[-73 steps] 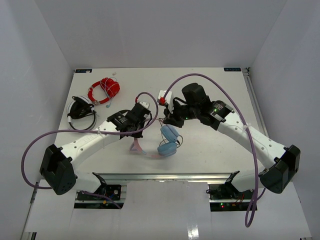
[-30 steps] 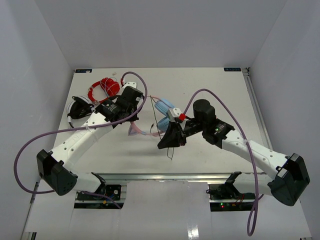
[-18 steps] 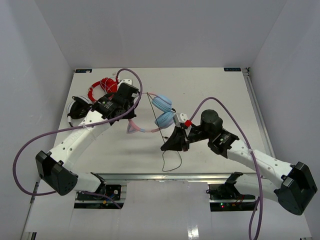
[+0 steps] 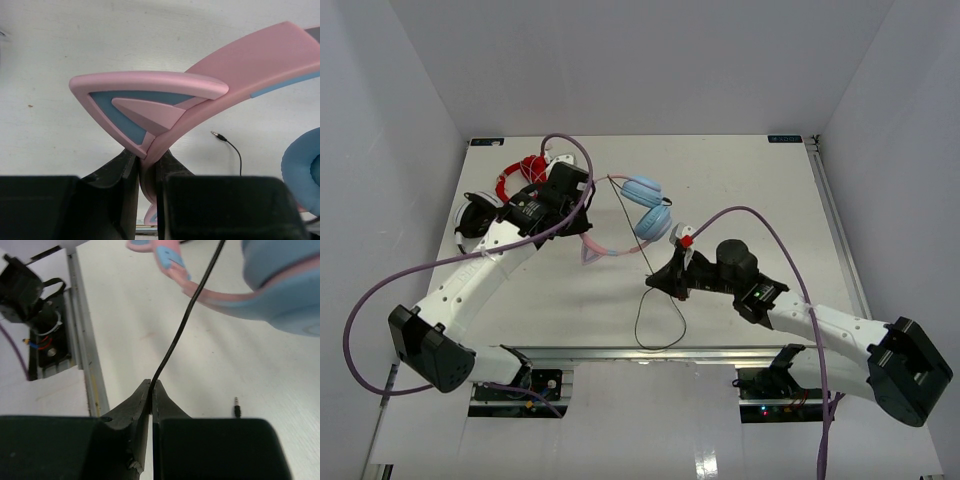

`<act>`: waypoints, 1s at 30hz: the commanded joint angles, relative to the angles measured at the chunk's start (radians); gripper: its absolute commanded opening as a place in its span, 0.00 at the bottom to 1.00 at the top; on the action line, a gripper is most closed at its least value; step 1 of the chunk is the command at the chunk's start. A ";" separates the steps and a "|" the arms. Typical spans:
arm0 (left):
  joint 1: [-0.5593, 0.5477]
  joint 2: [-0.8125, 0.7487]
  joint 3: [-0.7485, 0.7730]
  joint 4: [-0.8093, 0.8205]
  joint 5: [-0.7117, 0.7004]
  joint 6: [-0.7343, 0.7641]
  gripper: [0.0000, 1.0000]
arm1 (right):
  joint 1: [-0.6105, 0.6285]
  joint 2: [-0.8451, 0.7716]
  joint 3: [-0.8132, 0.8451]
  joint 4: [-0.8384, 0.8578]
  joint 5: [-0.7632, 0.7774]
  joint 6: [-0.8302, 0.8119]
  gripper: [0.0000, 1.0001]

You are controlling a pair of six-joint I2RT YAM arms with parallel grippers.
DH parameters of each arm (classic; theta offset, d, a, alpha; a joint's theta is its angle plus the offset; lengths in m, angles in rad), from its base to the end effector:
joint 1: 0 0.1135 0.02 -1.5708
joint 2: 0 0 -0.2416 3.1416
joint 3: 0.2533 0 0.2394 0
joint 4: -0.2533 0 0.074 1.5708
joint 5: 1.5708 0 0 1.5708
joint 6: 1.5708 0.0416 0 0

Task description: Wrap the headphones

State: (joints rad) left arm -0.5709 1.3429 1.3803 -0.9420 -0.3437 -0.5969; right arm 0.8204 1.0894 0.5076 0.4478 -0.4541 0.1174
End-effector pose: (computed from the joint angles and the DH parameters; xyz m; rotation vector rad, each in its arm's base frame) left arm 0.2303 -0.1313 0.3285 -0.1755 2.4007 -0.1104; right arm 0.1538 0.1917 0.2355 -0.9490 1.5452 1.0686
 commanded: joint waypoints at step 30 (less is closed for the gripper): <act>0.006 -0.059 0.016 0.060 0.046 -0.089 0.00 | 0.012 0.242 -0.189 0.722 0.135 0.046 0.68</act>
State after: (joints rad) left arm -0.5705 1.3151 1.3303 -0.9169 -0.2919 -0.6551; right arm 0.8261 1.2856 0.3325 0.9909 -0.2921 0.1687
